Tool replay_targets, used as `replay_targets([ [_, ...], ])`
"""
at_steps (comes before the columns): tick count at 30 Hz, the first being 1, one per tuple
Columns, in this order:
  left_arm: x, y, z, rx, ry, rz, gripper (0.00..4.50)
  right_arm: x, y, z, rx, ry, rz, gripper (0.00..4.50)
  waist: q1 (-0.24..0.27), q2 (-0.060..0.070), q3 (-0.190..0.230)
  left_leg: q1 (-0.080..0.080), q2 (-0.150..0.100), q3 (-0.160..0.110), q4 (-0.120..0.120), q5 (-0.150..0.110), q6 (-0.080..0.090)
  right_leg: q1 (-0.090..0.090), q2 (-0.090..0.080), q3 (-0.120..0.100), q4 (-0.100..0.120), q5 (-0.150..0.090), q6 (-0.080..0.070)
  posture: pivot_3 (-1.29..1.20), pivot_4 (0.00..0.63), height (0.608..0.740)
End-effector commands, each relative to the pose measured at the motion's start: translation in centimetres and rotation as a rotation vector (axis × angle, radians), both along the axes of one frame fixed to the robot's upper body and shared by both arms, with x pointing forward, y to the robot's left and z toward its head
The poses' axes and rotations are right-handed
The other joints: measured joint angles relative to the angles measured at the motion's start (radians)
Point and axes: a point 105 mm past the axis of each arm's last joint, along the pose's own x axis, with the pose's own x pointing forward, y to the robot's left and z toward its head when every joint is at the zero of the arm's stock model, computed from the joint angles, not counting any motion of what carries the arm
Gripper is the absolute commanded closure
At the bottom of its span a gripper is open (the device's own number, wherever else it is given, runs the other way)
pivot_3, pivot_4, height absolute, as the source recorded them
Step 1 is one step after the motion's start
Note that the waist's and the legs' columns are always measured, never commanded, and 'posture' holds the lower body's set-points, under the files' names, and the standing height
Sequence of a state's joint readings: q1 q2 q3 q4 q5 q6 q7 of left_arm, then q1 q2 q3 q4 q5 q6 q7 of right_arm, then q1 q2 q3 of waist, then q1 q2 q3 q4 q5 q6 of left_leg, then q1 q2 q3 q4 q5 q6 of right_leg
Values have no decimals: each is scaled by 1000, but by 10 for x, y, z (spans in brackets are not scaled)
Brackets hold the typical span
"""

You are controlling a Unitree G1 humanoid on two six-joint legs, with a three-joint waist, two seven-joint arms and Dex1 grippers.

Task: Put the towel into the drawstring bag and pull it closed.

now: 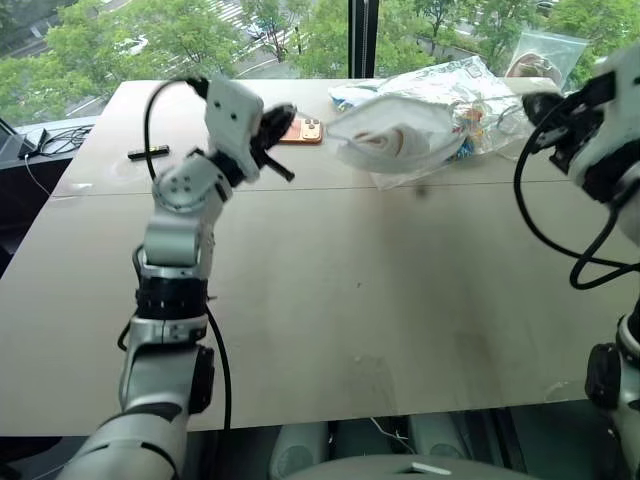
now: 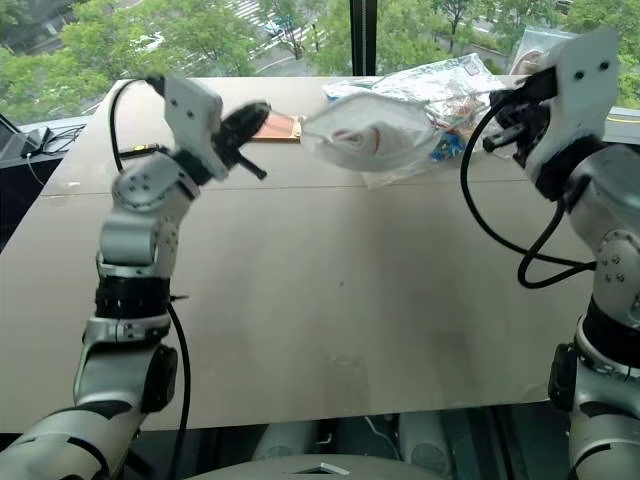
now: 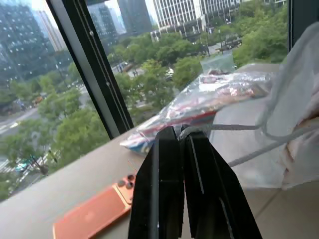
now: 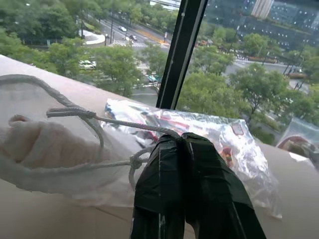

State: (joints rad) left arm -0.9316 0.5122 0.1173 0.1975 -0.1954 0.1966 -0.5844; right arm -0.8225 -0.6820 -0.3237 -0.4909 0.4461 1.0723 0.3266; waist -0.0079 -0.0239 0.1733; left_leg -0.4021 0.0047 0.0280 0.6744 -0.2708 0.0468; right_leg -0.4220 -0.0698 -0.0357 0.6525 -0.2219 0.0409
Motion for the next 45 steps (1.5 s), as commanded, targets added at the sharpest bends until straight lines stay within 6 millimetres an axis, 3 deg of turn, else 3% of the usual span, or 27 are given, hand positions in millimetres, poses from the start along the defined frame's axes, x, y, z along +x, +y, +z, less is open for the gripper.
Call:
replay_targets([
  [1,6,7,28,-26,-55,27,4490,-9,-3,31,16,-92,41,4500,-1,0,0,0,0,0,0,0,0,0,0,0,-1,0,0,0,150,740],
  [4,5,-3,38,-7,-85,-6,4490,-15,11,33,-50,-93,120,4500,-3,0,0,0,0,0,-2,0,0,0,0,-1,-2,0,0,0,150,740],
  [9,10,6,51,-71,-101,25,4490,-16,3,37,-37,-82,101,4500,-5,0,0,-3,1,-1,-3,2,-4,-2,0,-1,-4,0,0,0,150,740],
  [11,15,17,46,-63,-98,78,4490,-12,-15,31,-68,-60,10,4500,-3,0,0,-10,1,-2,-1,3,-4,-7,0,-2,-4,0,0,0,150,740],
  [15,26,58,28,-70,-38,224,4490,-4,-73,-1,-277,39,-330,4500,7,0,0,-15,0,-2,0,3,-5,-10,-1,-5,-6,0,0,0,150,740],
  [17,28,85,20,-73,-7,304,4490,-8,-111,-24,-417,120,-520,4500,11,0,0,-15,0,-1,0,3,-5,-10,-1,-4,-6,0,1,0,150,740],
  [19,30,100,14,-81,15,351,4490,-12,-130,-32,-470,149,-607,4500,12,0,0,-15,0,-1,0,3,-5,-10,-1,-4,-7,0,1,0,150,740],
  [23,32,118,-4,-114,74,396,4490,-17,-147,-26,-464,125,-687,4500,9,0,0,-14,1,-1,1,3,-5,-10,-1,-4,-5,1,1,0,150,740],
  [30,31,138,-2,-225,94,437,4490,-24,-164,-3,-458,28,-785,4500,9,0,0,-14,1,-1,4,3,-5,-10,-1,-4,-4,1,2,0,150,740],
  [33,28,134,-5,-222,103,400,4490,-22,-157,1,-452,-17,-728,4500,10,0,0,-14,0,-1,4,3,-5,-10,-1,-4,-4,1,2,0,150,740],
  [35,25,119,-12,-230,135,303,4490,-17,-135,-13,-397,16,-565,4500,10,0,0,-14,1,-1,4,3,-5,-10,-1,-4,-4,1,2,0,150,740],
  [37,21,96,-29,-255,231,165,4490,-16,-97,-38,-346,92,-314,4500,8,-1,0,-14,1,-1,6,3,-5,-9,0,-4,-3,1,2,0,150,740],
  [40,-4,48,-88,-162,419,-65,4490,-43,-28,-100,-271,312,129,4500,1,1,-1,-13,3,-2,8,3,-5,-6,0,-4,-4,1,2,0,150,740],
  [42,-19,33,-115,-164,503,-113,4490,-61,-9,-131,-228,441,247,4500,1,2,-1,-12,4,-4,9,3,-5,-3,-1,-3,-5,0,2,0,150,740],
  [45,-32,25,-154,-167,609,-90,4490,-63,-5,-164,-214,523,218,4500,7,1,-1,-13,3,-6,10,2,-4,-2,-1,-4,-4,0,2,0,150,740],
])
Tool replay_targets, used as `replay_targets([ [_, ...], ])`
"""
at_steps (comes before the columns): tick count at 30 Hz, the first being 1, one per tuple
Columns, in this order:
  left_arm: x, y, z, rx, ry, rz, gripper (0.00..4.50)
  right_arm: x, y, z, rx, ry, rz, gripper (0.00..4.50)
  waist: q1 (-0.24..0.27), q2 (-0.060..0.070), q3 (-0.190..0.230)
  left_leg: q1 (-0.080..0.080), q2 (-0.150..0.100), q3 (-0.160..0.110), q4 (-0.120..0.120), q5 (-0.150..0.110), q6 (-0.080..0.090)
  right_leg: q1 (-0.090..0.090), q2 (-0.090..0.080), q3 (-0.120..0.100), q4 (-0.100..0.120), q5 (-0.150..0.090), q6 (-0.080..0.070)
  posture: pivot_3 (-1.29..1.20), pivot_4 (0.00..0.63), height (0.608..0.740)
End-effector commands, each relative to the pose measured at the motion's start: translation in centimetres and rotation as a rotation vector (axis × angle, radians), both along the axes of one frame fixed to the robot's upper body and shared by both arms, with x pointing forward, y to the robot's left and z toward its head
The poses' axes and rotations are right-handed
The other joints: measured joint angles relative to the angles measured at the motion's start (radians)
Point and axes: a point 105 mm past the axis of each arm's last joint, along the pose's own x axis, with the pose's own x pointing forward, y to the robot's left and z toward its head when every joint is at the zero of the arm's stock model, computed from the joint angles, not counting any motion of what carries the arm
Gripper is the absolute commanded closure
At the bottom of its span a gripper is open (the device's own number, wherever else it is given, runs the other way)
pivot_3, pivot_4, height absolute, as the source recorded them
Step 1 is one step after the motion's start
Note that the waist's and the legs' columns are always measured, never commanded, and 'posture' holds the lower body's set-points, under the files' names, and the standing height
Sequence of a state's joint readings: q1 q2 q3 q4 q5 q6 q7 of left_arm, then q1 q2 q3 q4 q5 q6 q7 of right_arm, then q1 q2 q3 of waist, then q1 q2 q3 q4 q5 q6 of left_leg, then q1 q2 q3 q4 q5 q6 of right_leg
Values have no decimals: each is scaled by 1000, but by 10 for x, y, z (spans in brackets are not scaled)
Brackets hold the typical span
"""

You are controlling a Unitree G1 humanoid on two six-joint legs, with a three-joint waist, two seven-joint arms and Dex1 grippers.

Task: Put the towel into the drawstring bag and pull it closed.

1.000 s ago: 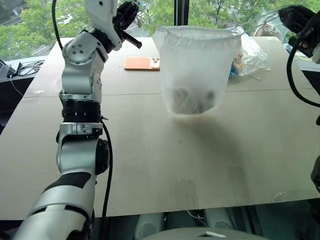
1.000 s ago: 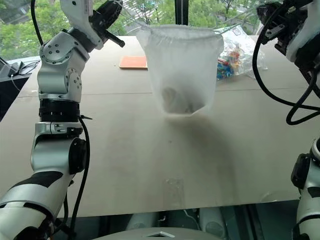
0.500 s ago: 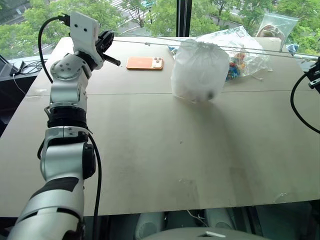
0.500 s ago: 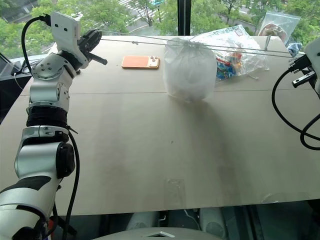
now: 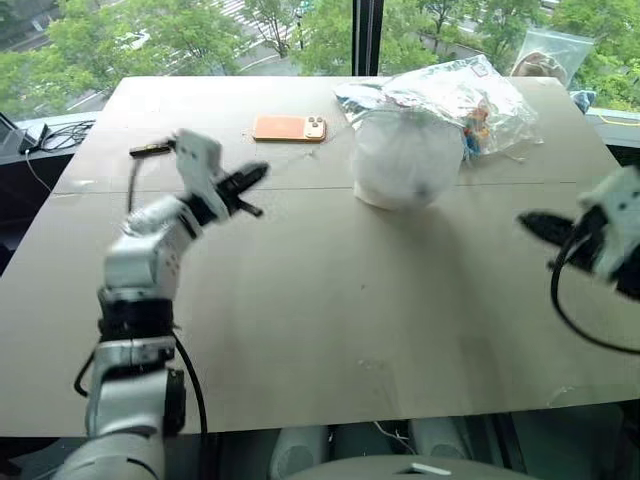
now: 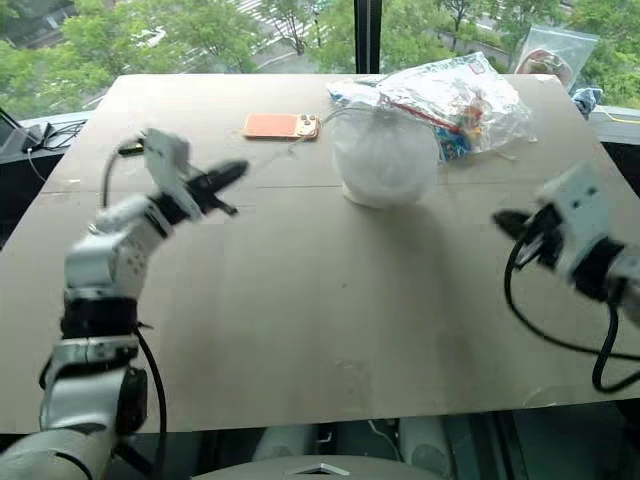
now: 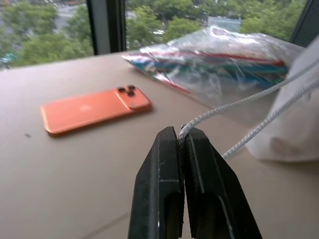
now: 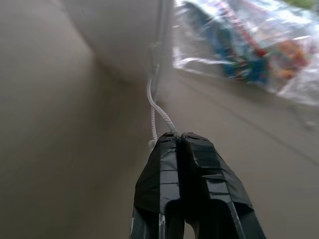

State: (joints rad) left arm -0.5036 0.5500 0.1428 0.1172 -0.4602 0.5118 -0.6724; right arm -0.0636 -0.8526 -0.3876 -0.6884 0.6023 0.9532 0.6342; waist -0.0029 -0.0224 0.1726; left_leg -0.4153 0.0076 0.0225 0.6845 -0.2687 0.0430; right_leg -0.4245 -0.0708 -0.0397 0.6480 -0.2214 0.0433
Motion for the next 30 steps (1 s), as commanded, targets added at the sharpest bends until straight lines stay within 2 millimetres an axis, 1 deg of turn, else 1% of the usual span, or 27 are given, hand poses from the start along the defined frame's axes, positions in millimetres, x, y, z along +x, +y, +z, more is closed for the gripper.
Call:
replay_targets([
  [1,-14,-13,1,4,-34,-16,4490,0,4,-11,-15,-21,-34,4500,4,-1,0,0,-1,0,1,0,1,0,0,0,0,1,1,0,150,740],
  [3,-19,-20,-10,-9,-16,-14,4490,6,6,-24,-10,-26,-69,4500,10,-1,0,4,-1,-1,3,-3,5,4,1,0,1,2,0,0,150,740],
  [4,-23,-26,-14,-20,-9,-35,4490,8,10,-32,2,-29,-49,4500,12,-1,0,6,-1,0,3,-3,6,5,1,1,1,3,0,0,150,740],
  [5,-26,-32,-16,-36,-11,-52,4490,10,14,-37,12,-44,-33,4500,15,-1,0,9,-1,0,3,-3,6,8,1,1,1,3,0,0,150,740],
  [6,-29,-35,-16,-61,-9,-60,4490,12,13,-44,40,-53,-48,4500,16,0,0,15,-1,0,2,-3,6,13,1,0,1,3,0,0,150,740],
  [7,-31,-38,-16,-84,-9,-70,4499,11,13,-49,67,-56,-47,4193,18,-1,0,19,0,0,2,-3,6,16,1,0,1,0,-4,0,150,740],
  [8,-33,-39,-16,-98,-7,-72,4500,10,13,-52,85,-60,-51,3872,19,-1,0,18,0,0,2,-3,6,16,1,1,2,0,-4,0,150,740],
  [9,-37,-40,-15,-100,-14,-93,4189,8,10,-59,76,-56,-53,3541,19,-1,0,18,0,0,2,-3,6,16,2,1,2,0,-4,0,150,740],
  [11,-45,-38,-18,-91,-7,-123,3534,1,3,-69,45,-51,-59,2666,17,0,0,18,-1,1,2,-3,6,15,2,2,5,3,-1,0,150,740],
  [13,-55,-30,-25,-65,14,-146,2574,-7,-1,-75,72,-39,-63,1629,14,0,0,18,-1,2,2,-3,5,14,2,3,5,2,0,0,150,740],
  [14,-59,-27,-27,-61,23,-155,2022,-11,-2,-77,78,-31,-55,1077,12,0,0,18,-1,3,1,-3,5,13,2,4,5,2,0,0,150,740],
  [16,-69,-18,-29,-52,30,-169,1070,-21,-3,-82,82,-25,-37,72,12,0,0,18,0,3,0,-3,5,12,2,4,5,2,-1,0,150,740],
  [17,-74,-14,-30,-41,34,-176,643,-24,-4,-81,93,-31,-38,0,12,0,0,18,0,3,0,-3,6,12,3,4,5,2,-1,0,150,740],
  [18,-79,-10,-32,-27,33,-182,47,-27,-5,-78,107,-47,-45,0,14,0,0,18,0,3,0,-3,6,12,2,5,5,2,-1,0,150,740],
  [21,-94,4,-41,0,55,-152,47,-38,-13,-65,118,-111,-84,0,17,1,0,18,0,3,0,-3,5,12,2,6,5,0,-4,0,150,740],
  [25,-108,9,-51,8,65,-110,47,-50,-21,-59,116,-132,-118,0,18,1,-1,18,0,3,1,-3,6,12,0,6,4,0,-4,0,150,740],
  [27,-115,10,-53,6,66,-88,47,-52,-25,-55,106,-148,-136,0,19,1,-1,19,1,3,1,-3,6,13,-2,6,4,0,-5,0,150,740],
  [30,-119,7,-56,2,70,-86,47,-47,-28,-53,95,-160,-139,0,18,1,-1,18,2,3,1,-3,5,12,-2,6,4,-1,-5,0,150,740],
])
